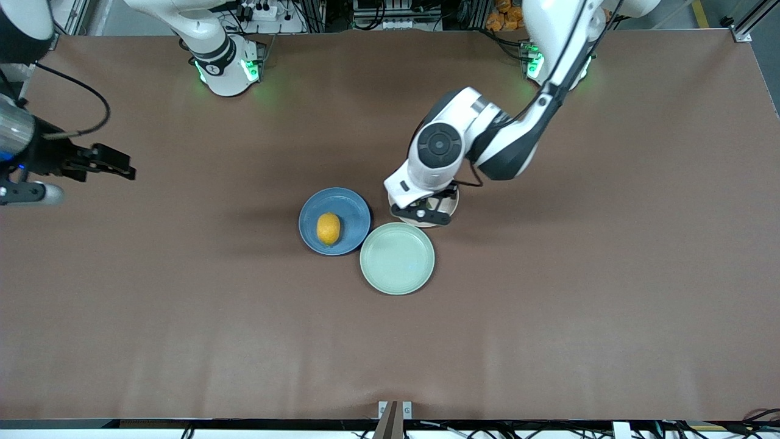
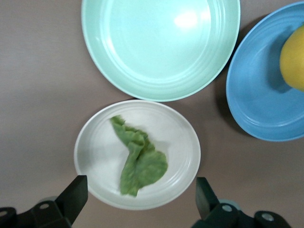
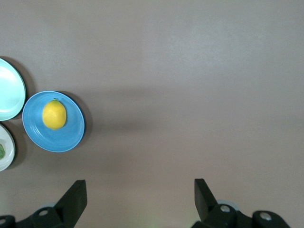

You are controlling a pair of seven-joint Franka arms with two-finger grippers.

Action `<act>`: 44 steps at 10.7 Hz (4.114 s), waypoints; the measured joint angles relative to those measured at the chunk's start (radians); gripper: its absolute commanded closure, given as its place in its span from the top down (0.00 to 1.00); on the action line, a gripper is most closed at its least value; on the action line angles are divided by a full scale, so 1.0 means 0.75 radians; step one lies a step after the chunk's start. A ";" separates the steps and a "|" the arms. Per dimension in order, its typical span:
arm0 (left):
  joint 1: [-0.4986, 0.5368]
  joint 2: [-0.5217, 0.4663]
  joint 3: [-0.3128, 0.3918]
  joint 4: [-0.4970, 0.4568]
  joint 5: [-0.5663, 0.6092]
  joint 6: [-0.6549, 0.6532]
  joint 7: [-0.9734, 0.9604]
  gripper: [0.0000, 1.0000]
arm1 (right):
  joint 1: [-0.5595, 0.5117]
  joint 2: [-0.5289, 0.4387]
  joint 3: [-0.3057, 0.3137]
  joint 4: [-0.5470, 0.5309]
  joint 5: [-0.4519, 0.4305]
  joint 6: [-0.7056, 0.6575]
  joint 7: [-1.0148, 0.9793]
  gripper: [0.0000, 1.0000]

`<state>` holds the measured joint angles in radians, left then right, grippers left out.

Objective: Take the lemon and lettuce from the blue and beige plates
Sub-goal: 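Reach the left gripper toward the lettuce on the beige plate, then grasp the lettuce with the left gripper while the right gripper reaches the lemon, then lift the lettuce with the left gripper while the right gripper grasps the lemon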

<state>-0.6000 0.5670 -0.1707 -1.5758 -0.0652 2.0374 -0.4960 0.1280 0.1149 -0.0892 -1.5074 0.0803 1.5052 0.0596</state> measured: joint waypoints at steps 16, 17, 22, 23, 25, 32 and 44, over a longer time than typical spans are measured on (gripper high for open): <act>-0.058 0.096 0.000 -0.294 0.121 0.345 0.003 0.05 | 0.343 0.233 0.001 -0.214 0.073 0.473 0.658 1.00; -0.058 0.097 0.000 -0.294 0.121 0.346 0.003 0.00 | 0.356 0.241 0.001 -0.247 0.074 0.522 0.676 1.00; -0.067 0.107 0.001 -0.293 0.121 0.349 -0.001 0.00 | 0.472 0.330 0.001 -0.314 0.081 0.701 0.811 1.00; -0.067 0.107 0.002 -0.290 0.121 0.353 -0.012 0.00 | 0.487 0.352 0.001 -0.315 0.081 0.727 0.824 1.00; -0.066 0.098 0.003 -0.279 0.121 0.361 -0.030 0.00 | 0.522 0.395 0.002 -0.318 0.082 0.786 0.859 1.00; -0.020 -0.072 0.025 -0.263 0.121 0.351 -0.163 0.00 | 0.627 0.463 0.002 -0.429 0.084 1.041 0.971 1.00; 0.536 -0.149 0.040 -0.223 0.177 0.245 0.336 0.00 | 0.735 0.612 0.002 -0.533 0.097 1.329 1.058 1.00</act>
<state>-0.1981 0.4549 -0.1404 -1.7430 0.0673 2.2211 -0.2443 0.6793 0.5741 -0.0881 -1.9072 0.1529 2.5021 0.8533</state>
